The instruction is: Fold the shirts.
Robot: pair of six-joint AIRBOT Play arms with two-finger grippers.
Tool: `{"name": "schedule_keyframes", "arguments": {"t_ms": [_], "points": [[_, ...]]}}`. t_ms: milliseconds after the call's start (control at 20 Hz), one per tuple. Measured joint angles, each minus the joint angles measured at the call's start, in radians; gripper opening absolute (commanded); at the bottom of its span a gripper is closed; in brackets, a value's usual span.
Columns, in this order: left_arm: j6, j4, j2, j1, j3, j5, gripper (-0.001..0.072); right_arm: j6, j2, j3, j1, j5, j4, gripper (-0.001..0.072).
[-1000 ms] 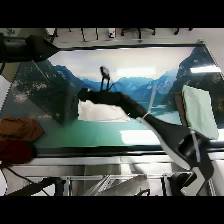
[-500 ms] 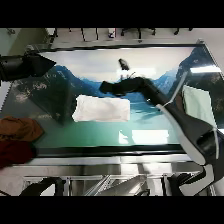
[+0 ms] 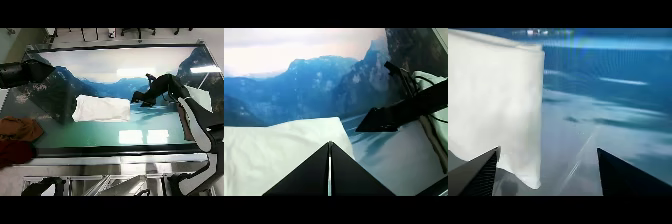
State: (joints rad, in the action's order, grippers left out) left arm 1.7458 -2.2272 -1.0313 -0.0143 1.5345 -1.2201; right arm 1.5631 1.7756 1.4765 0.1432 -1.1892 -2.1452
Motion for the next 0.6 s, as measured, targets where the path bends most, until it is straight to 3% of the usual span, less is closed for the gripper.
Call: {"name": "schedule_keyframes", "arguments": {"t_ms": [350,400,500,600], "points": [[-0.017,0.0,0.004,0.0,-0.003,-0.047,0.0017,0.129,0.144,-0.011,0.0,0.014,-0.28,0.0694],[-0.017,0.0,0.004,0.0,-0.003,-0.051,0.0017,0.133,0.158,-0.011,0.008,0.021,-0.301,0.065],[-0.018,0.0,0.004,0.0,-0.003,-0.056,0.0016,0.137,0.178,-0.013,0.026,0.041,-0.315,0.0146],[-0.018,0.0,0.004,0.0,-0.003,-0.06,0.0016,0.137,0.19,-0.015,0.043,0.05,-0.321,0.0101]]}}
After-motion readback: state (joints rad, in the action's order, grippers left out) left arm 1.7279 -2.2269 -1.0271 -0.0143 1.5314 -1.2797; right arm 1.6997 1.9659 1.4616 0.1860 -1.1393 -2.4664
